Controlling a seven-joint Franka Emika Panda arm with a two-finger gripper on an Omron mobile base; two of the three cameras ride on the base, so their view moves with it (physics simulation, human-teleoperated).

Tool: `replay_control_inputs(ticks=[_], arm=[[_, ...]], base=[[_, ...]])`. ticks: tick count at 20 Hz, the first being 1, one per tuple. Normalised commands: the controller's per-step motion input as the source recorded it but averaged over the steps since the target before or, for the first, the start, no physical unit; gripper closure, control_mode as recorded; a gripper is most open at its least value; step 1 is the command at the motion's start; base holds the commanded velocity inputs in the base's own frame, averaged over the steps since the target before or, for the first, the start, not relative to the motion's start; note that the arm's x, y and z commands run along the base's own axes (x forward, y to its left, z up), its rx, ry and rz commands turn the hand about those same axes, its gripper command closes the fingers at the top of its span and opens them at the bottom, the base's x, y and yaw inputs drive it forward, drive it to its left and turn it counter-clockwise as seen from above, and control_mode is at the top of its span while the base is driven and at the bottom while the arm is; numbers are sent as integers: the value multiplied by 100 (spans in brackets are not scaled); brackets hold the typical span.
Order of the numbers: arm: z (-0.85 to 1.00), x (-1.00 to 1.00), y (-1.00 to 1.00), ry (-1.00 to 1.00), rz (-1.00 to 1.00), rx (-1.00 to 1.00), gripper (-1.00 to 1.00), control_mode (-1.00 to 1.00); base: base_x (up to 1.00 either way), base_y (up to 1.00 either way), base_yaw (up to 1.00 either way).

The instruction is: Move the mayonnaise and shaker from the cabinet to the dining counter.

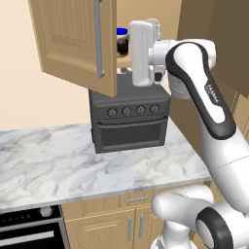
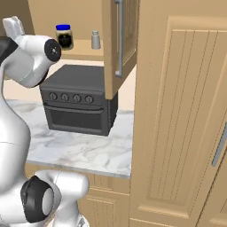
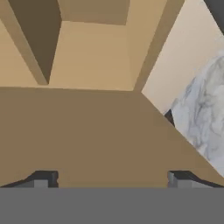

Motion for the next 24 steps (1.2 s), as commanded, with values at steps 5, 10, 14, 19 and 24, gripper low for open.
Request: replay_control_inputs(ticks=[5,10,14,19,24], arm=[[-5,2,45,-9,13,-4,-100,-100],[-1,1,53,-3,9,0,-100,-100],[0,-4,60,-2,9,0,-100,-100],[-3,-3,65,-2,4,-1,-100,-100],[-3,-4,54,-4,-2,-7,-100,-100]], base=[[0,0,0],[0,0,0],[0,0,0],[0,0,0],[0,0,0]])
